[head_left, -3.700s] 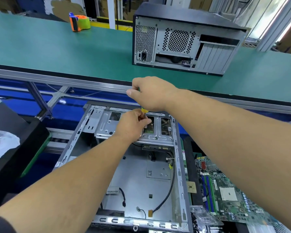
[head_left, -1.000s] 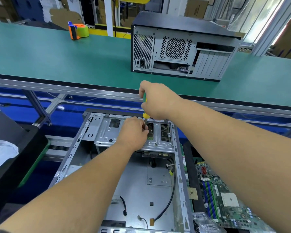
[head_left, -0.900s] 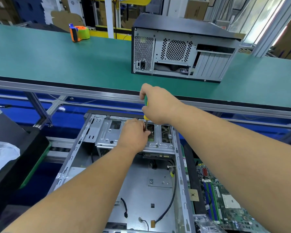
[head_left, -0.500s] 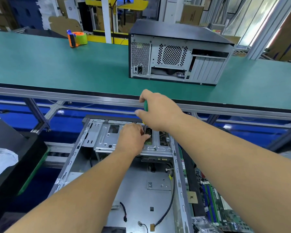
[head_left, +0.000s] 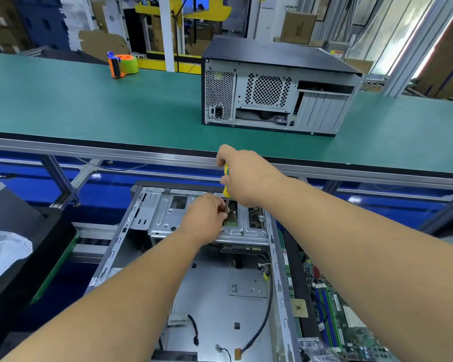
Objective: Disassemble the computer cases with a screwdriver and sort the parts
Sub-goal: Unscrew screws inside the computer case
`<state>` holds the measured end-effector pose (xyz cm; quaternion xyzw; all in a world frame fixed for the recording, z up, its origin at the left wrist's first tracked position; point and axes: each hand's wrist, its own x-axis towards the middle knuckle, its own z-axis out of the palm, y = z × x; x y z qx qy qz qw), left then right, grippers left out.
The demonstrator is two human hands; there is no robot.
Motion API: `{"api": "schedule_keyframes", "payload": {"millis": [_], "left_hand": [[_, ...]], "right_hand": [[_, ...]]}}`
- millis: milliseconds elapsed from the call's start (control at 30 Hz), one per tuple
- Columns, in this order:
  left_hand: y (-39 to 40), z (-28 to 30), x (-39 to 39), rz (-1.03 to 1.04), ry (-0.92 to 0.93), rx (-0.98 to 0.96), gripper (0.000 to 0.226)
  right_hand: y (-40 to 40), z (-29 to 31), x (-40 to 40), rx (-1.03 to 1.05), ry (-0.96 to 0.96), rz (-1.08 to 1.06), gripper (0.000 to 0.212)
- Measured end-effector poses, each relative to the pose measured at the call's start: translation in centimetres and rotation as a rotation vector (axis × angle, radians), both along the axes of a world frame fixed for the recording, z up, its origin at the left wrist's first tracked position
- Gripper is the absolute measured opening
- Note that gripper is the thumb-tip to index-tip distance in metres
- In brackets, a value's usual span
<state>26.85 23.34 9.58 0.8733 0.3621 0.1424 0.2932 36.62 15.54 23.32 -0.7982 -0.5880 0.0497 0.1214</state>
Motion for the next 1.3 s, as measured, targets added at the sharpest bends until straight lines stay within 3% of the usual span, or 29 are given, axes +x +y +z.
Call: {"api": "schedule_keyframes", "payload": {"millis": [133,333,467,533,700,833,1067,1167,1300], "left_hand": [[-0.1,0.3,-0.1,0.007,-0.009,-0.016,0.008],[-0.2,0.3,0.0,0.021,-0.011,-0.007,0.012],[-0.1,0.6,-0.3,-0.006,-0.010,-0.003,0.039],[0.0,0.6,-0.4,-0.012,-0.016,-0.018,0.043],[0.5,0.2,-1.4,-0.018,-0.118,-0.143,0.027],[0.1,-0.1,-2.9,-0.031,-0.232,-0.217,0.027],[-0.6,-0.4,-3.7,-0.150,-0.190,-0.229,0.023],[-0.7,-0.5,-3.7,-0.159,-0.205,-0.231,0.018],[-0.6,-0.7,-3.6,-0.158,-0.193,-0.198,0.024]], "right_hand": [[-0.7,0.4,0.2,0.064,0.101,0.010,0.025],[-1.6,1.7,0.4,0.144,0.108,0.018,0.019],[-2.9,0.9,-0.1,0.088,0.128,0.033,0.019],[-3.2,0.3,-0.4,0.078,0.141,0.039,0.020],[-3.3,0.0,-0.5,0.101,0.136,0.049,0.021],[-3.3,-0.5,-0.8,0.080,0.137,0.054,0.021],[-2.9,-1.1,-0.9,0.084,0.117,0.052,0.021],[-2.6,-1.0,-0.8,0.073,0.058,0.013,0.020],[-2.1,-0.6,-1.3,0.021,-0.224,-0.093,0.032]]}}
